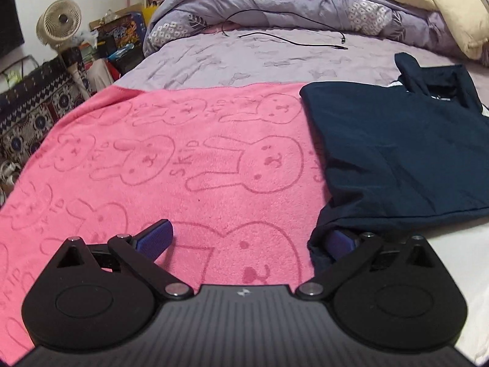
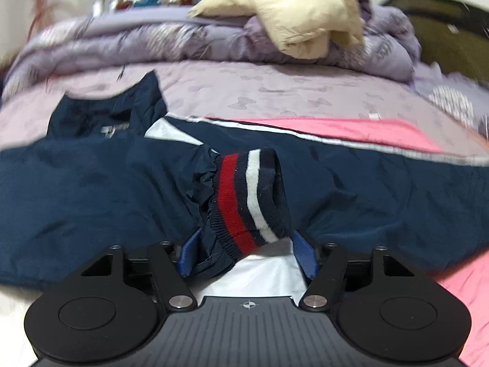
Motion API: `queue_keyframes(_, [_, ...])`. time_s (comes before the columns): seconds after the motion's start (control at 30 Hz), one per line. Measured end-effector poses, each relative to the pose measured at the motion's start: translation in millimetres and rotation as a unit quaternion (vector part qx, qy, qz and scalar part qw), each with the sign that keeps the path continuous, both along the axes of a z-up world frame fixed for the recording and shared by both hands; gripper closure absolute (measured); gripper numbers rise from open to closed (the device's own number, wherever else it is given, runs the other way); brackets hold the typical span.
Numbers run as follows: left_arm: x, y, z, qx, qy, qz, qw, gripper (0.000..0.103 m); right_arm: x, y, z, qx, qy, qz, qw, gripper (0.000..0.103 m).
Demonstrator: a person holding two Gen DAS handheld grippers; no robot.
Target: Fold clothes
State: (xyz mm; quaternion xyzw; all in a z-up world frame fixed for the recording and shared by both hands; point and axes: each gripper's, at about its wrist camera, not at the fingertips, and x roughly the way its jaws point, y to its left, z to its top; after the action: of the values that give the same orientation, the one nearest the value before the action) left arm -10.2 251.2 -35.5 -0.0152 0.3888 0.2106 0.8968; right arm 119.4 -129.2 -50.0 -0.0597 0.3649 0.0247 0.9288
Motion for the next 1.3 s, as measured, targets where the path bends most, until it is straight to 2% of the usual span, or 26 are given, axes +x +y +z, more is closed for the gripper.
queue_keyframes(0.03, [-0.9,0.2,0.8,0.001,0.0,-0.004,1.0,0.0,-2.4,-0.3,3.5,-0.017,0.002,0.008,1.0,0.022])
queue_keyframes(0.1, [-2.8,0.5,2.3,0.004,0.0,-0.012,0.9999,0.0,-9.5,-5.0,9.6,-0.039,0.001,0.025,0.999,0.019])
queue_keyframes(0.2, [-5.6,0.9,4.5,0.007,0.001,-0.024,0.9997,0.0,-15.7,-22.1,18.4,-0.018,-0.005,0.037,0.999,0.013])
queue_keyframes(0.3, [-6.3,1.9,2.8,0.0,0.0,-0.021,0.9998,0.0,-8.6,-36.6,22.5,0.018,-0.015,0.024,0.999,0.006])
queue_keyframes(0.43, [-10.4,5.0,-1.3,-0.021,-0.012,-0.009,0.9997,0.0,4.1,-34.2,18.9,0.013,0.009,0.008,1.0,0.003])
queue_keyframes(0.53, [-15.9,9.3,-7.3,-0.038,-0.032,-0.004,0.9988,0.0,-13.8,-31.0,24.6,0.02,-0.024,0.019,0.999,0.0])
queue_keyframes(0.67, [-17.2,2.8,-8.9,-0.017,-0.039,-0.005,0.9991,0.0,-37.8,-26.7,32.2,0.029,-0.068,0.035,0.997,0.0])
queue_keyframes(0.8, [-18.1,4.7,-9.7,-0.023,-0.045,-0.004,0.9987,0.0,-61.8,-22.4,39.8,0.039,-0.112,0.05,0.992,0.0])
queue_keyframes(0.87, [-18.2,4.2,-9.9,-0.023,-0.046,-0.004,0.9987,0.0,-70.3,-14.4,41.0,0.042,-0.124,0.062,0.99,0.004])
queue_keyframes(1.03, [-17.8,5.0,-10.3,-0.025,-0.046,-0.005,0.9986,0.0,-70.7,41.2,27.4,0.039,-0.088,0.113,0.989,0.012])
queue_keyframes(1.13, [-17.4,7.6,-9.6,-0.033,-0.045,-0.008,0.9984,0.0,-70.9,74.6,19.3,0.037,-0.067,0.144,0.987,0.023])
queue_keyframes(1.3, [-22.0,11.3,-2.4,-0.04,-0.035,-0.037,0.9979,0.0,-71.3,130.2,5.7,0.035,-0.032,0.194,0.98,0.022])
